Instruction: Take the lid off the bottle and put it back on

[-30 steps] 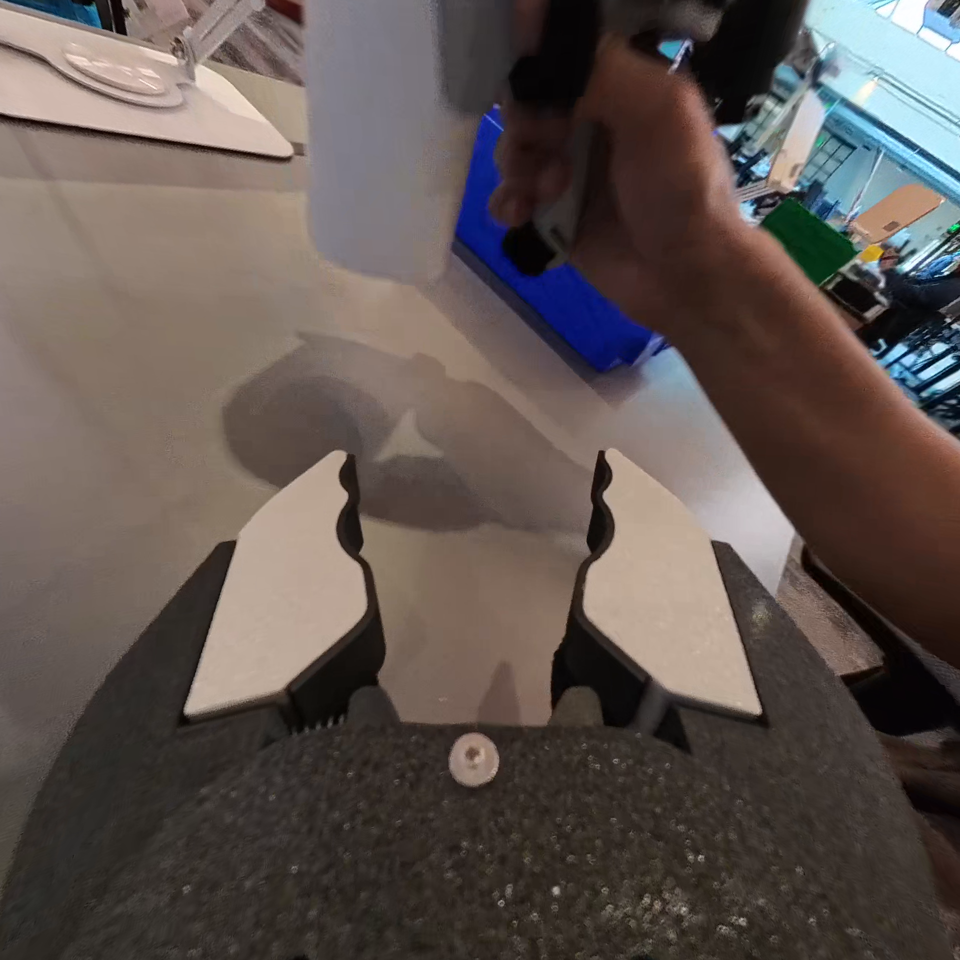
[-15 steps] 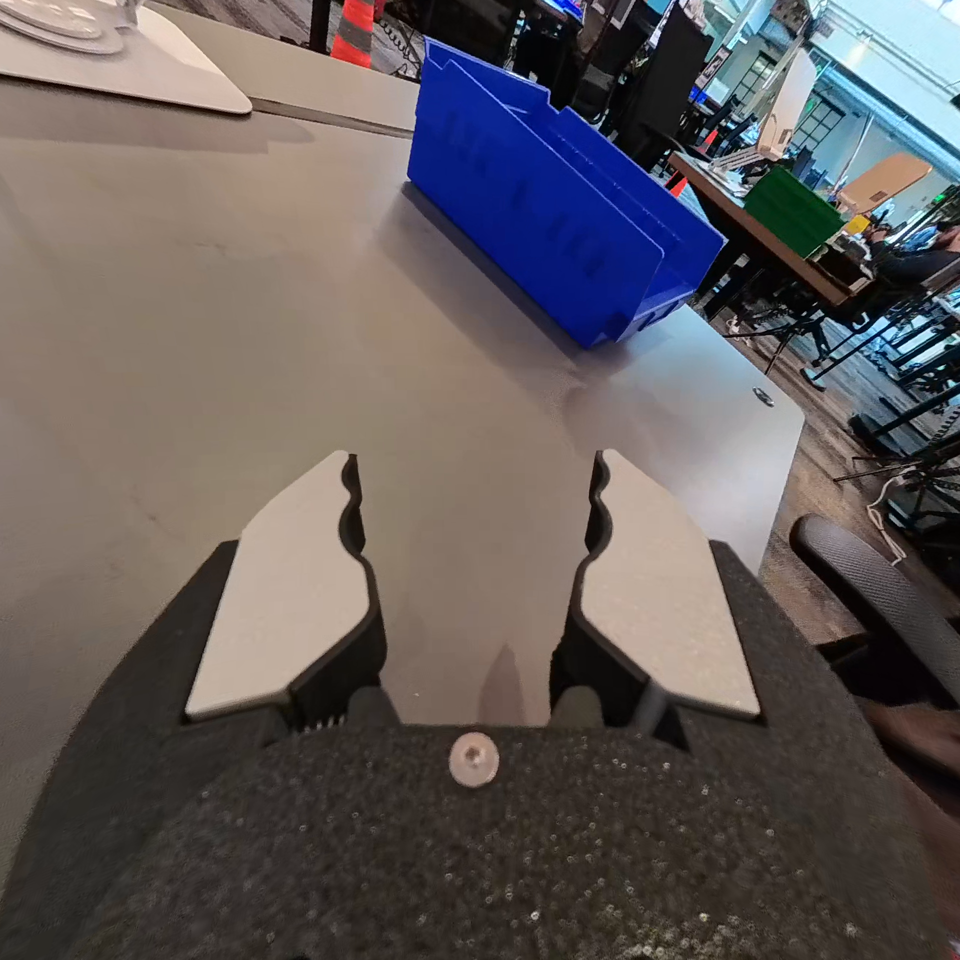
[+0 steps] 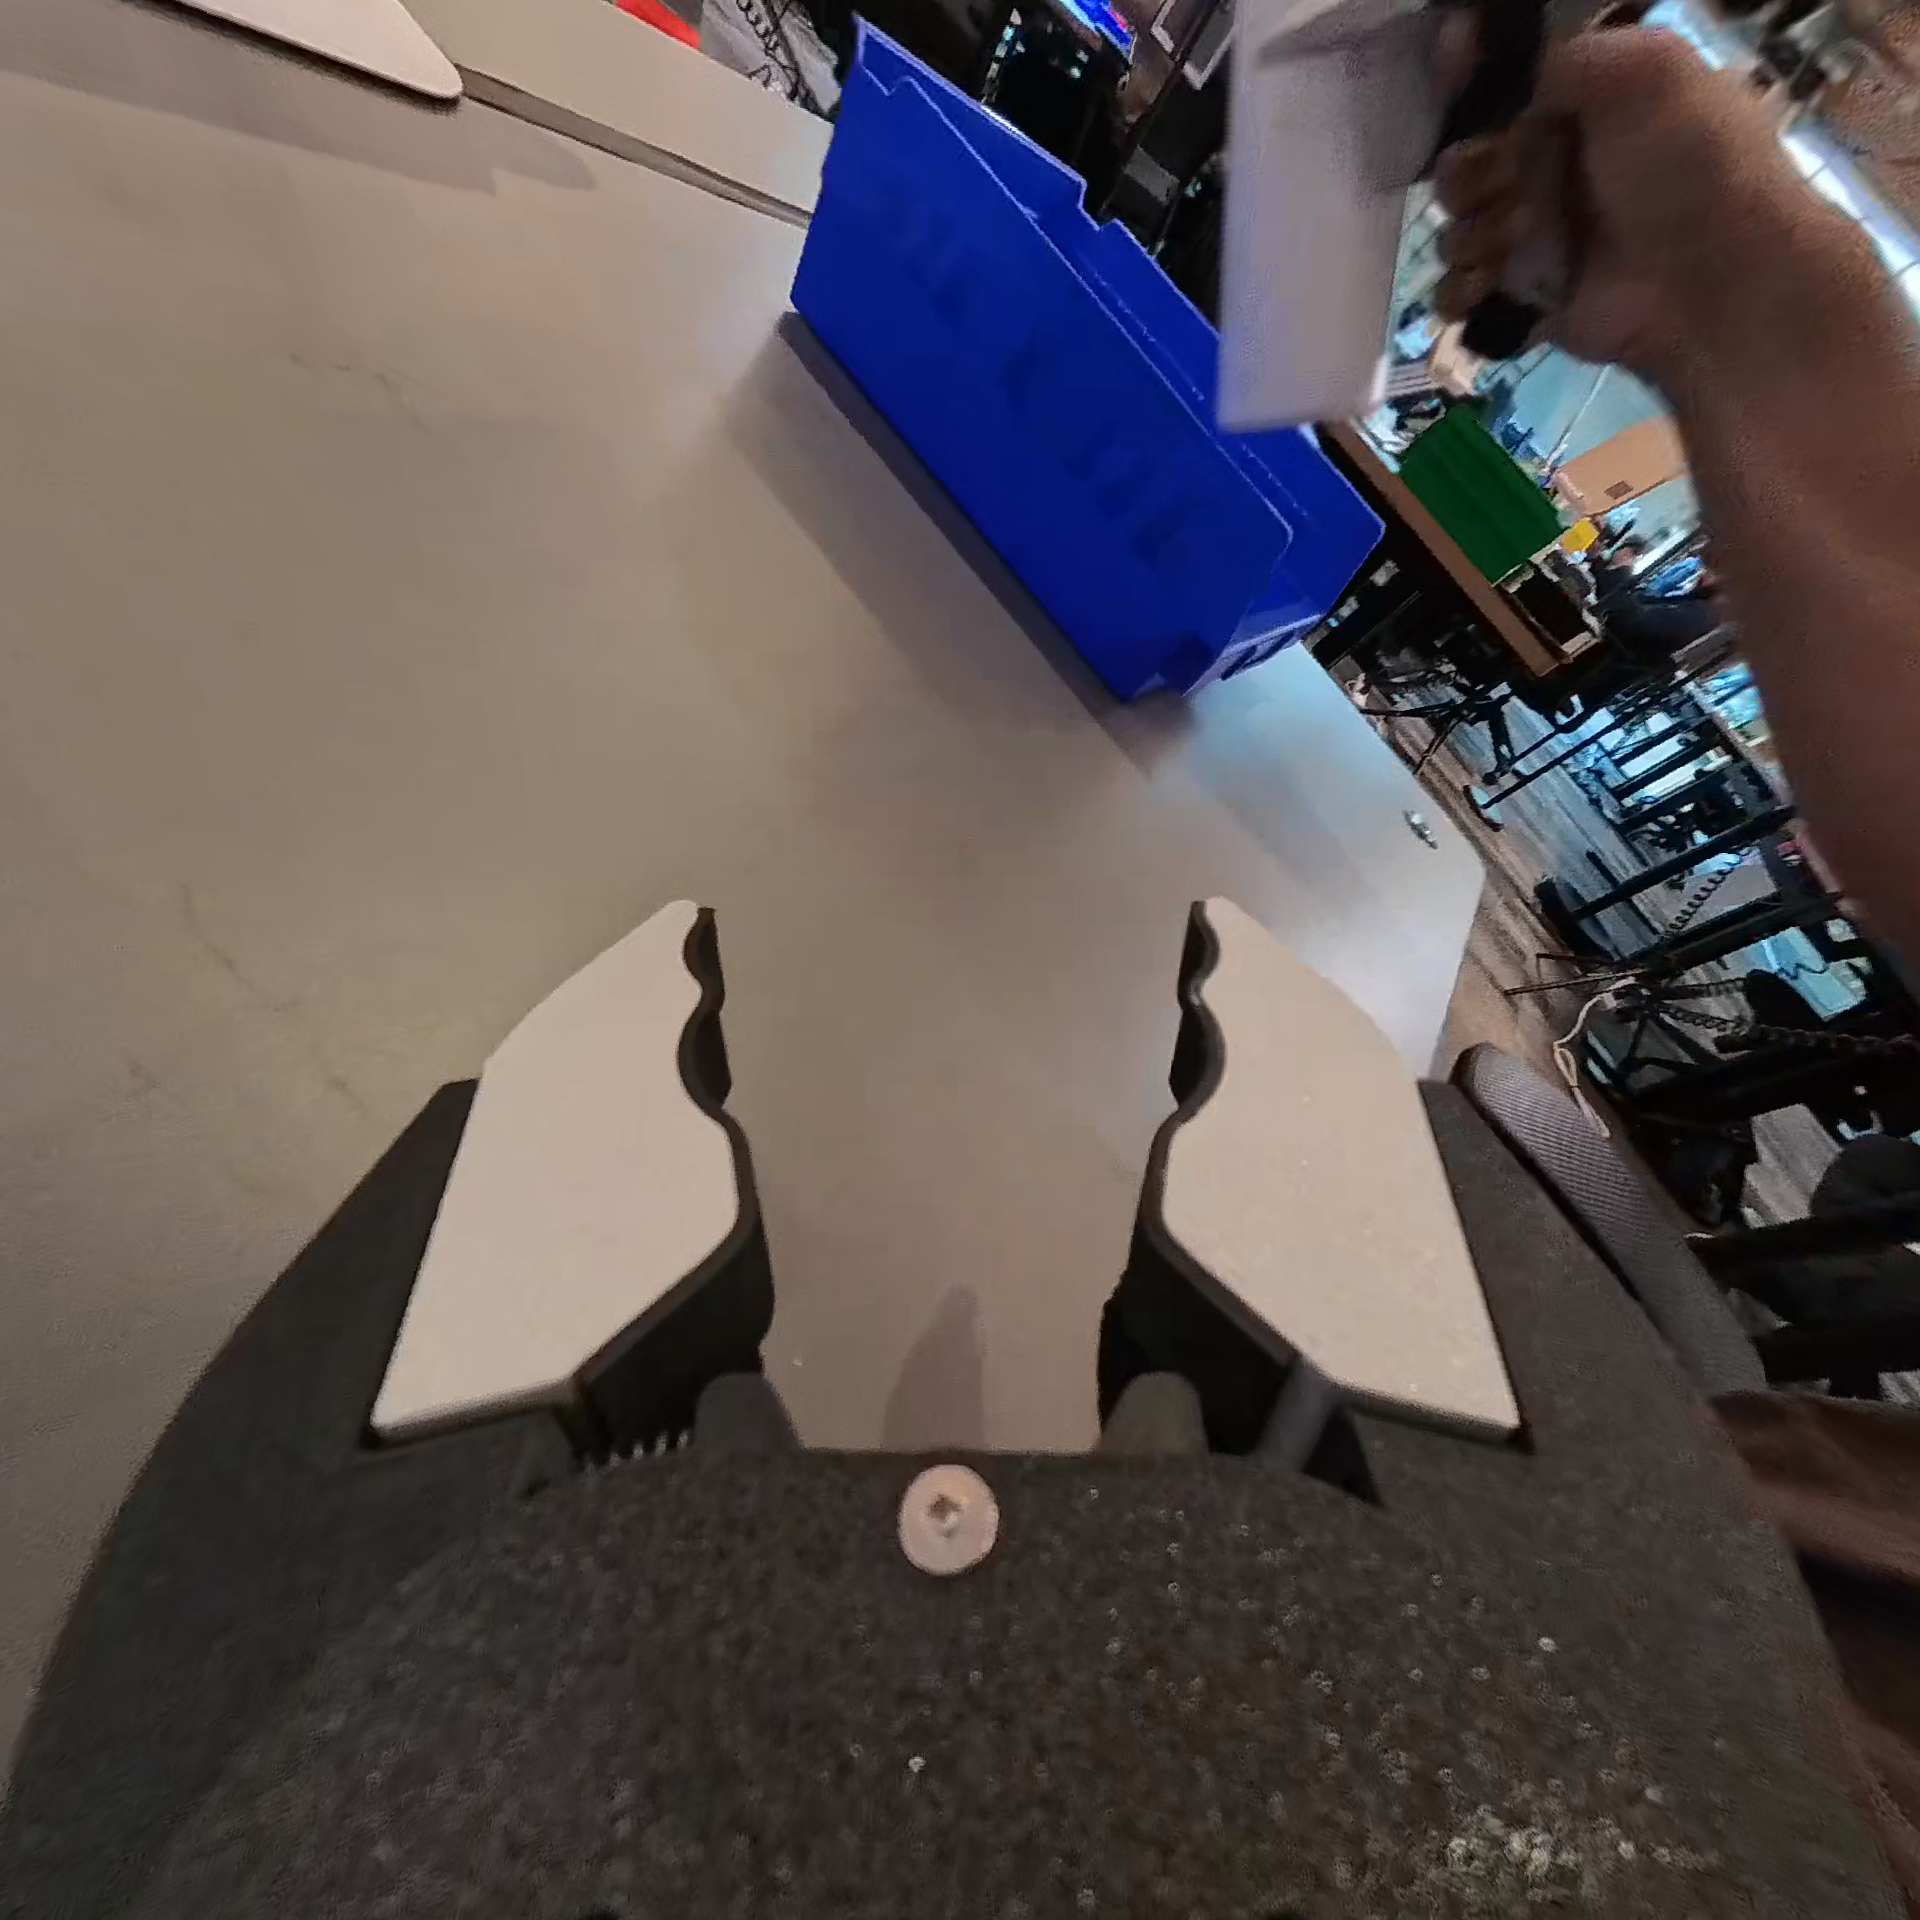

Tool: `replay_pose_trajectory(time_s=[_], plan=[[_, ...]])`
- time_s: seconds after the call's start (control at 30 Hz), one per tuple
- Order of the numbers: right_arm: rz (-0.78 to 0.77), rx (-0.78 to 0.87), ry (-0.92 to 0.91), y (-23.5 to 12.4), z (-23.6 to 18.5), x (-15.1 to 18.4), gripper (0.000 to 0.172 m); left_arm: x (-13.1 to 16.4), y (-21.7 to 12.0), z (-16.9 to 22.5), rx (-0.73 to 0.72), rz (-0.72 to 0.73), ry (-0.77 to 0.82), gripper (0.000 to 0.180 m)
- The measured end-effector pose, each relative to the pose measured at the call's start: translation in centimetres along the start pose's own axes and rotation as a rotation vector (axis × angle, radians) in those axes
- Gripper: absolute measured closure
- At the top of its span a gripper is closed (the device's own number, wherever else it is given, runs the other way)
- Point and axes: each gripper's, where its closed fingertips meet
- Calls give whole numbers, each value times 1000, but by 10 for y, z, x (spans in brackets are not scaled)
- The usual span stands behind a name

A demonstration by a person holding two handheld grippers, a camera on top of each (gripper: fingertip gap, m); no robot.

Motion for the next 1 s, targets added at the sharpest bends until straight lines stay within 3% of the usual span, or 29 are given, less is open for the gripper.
replay_pose_trajectory(time_s=[0.27, 0.67, 0.8, 0.87, 1.0], plan=[[-368, 58, 44, 66, 19, 70, 78, 5, 2, 2, 14, -33, 11, 96], [-674, 71, 67, 77, 37, 141, 78, 12, 1, 3, 48, -72, -55, 96], [-599, 46, 62, 81, 36, 136, 79, 16, 2, 5, 57, -89, -54, 96], [-521, 20, 59, 75, 29, 123, 72, 16, 2, 3, 49, -92, -33, 96], [-141, -29, -20, 37, 4, 67, 73, 8, -3, -3, 11, -73, 116, 95]])
Point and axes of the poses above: each gripper's, where its closed fingertips meet, y out along the fingers, x out of its underside, z = x × y across the jaws, and after that the axes turned 15 degrees about z, right-handed
